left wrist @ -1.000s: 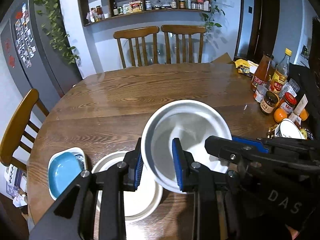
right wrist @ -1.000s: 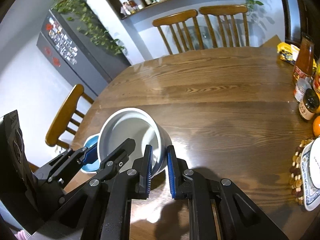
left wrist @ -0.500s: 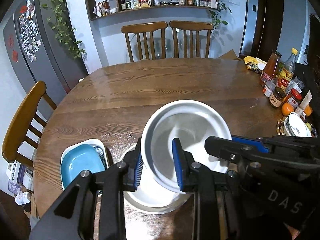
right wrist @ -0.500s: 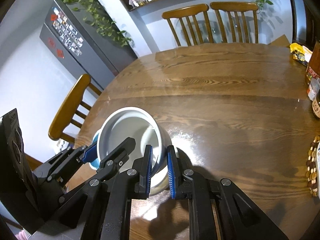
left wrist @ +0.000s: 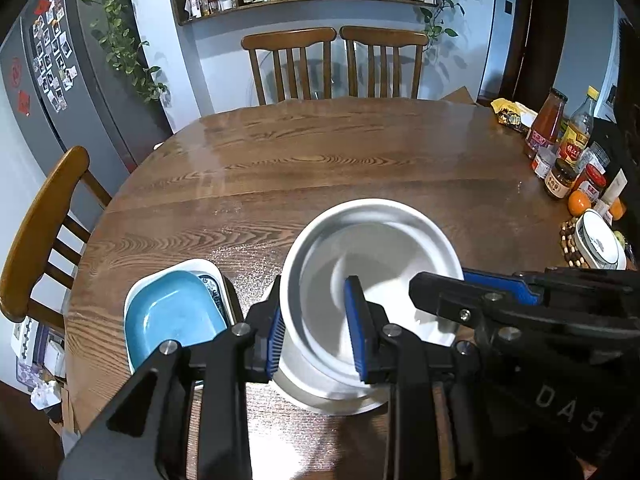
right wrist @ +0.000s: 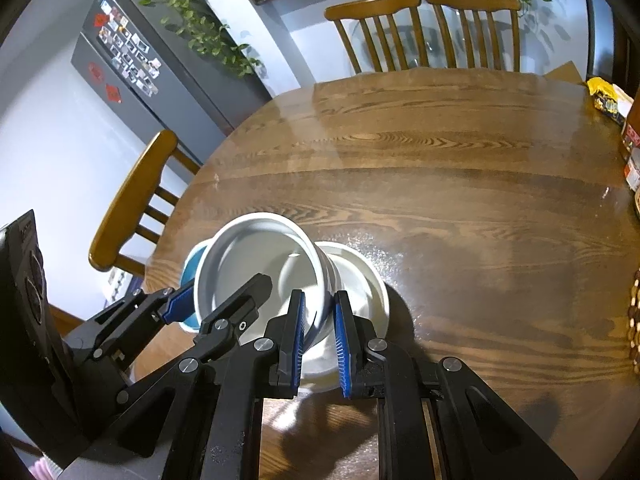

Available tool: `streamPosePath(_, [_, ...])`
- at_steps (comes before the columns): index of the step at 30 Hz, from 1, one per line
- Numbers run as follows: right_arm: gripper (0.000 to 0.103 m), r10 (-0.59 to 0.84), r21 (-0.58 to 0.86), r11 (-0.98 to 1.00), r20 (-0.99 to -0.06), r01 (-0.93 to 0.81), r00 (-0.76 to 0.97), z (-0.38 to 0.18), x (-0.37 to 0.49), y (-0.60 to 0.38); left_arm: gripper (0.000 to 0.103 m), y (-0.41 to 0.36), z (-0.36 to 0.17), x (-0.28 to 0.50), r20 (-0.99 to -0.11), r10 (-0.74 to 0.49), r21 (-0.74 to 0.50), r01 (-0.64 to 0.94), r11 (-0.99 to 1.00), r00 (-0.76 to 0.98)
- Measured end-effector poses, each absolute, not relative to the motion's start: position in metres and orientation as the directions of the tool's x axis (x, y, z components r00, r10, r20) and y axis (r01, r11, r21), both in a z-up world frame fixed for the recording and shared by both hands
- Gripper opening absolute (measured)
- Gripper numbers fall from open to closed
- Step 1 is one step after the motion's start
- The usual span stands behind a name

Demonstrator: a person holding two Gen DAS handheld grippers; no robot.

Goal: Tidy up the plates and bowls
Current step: 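Lower the small white bowl into the medium white bowl and open both tools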

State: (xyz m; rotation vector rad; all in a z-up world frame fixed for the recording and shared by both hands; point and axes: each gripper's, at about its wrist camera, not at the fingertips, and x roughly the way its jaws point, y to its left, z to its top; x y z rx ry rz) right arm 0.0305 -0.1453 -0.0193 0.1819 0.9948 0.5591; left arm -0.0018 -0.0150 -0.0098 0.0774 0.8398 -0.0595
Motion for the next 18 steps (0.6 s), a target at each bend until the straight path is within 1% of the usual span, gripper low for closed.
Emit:
streamPosePath(8, [0.016, 0.506, 0.387, 0.857, -0.758, -0.341, 0.411, -0.024, 0.029, -0.138, 0.027, -0.008, -0.017, 0.002, -0.770, -0.054, 0.016, 0.104, 0.994, 0.636])
streamPosePath(18, [0.016, 0.495, 0.386, 0.862, -0.779, -0.329, 0.384, -0.037, 0.032, -0.130, 0.027, -0.003, -0.031, 0.007, -0.802, -0.058, 0.008, 0.109, 0.994, 0.595])
